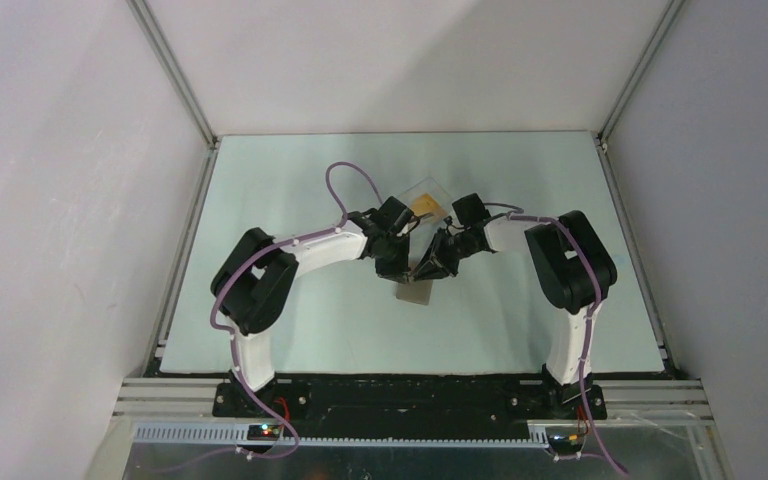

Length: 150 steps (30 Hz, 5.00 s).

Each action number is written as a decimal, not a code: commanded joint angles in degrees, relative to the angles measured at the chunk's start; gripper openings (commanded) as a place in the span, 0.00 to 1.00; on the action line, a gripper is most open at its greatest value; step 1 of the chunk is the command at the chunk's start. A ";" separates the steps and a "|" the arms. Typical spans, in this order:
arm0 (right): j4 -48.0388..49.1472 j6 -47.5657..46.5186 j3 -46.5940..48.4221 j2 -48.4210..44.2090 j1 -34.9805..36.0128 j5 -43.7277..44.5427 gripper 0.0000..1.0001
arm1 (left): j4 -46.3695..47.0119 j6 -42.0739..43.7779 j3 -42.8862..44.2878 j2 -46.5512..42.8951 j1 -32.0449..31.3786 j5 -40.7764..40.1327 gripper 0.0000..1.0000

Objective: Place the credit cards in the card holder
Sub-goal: Close the card holder at the center of the board.

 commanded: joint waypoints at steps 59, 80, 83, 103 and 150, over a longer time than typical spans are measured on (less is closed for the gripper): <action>-6.27 -5.27 -0.57 1.35 1.14 3.96 0.00 | 4.33 0.24 0.59 -0.99 -0.55 2.70 0.16; -7.68 -5.55 -0.57 3.28 0.92 4.08 0.00 | 4.28 -0.44 0.77 1.55 -1.63 -0.10 0.03; -7.75 -5.40 -0.62 3.68 1.04 4.01 0.00 | 4.13 -0.86 0.56 2.34 -2.15 -0.70 0.02; -11.46 -6.68 -0.56 5.26 2.07 6.07 0.00 | 4.87 -4.24 0.48 -3.30 -1.05 -0.33 0.08; -12.87 -6.98 -0.57 8.66 3.26 7.55 0.01 | 4.72 -5.98 -3.17 -8.90 -4.51 -5.86 0.24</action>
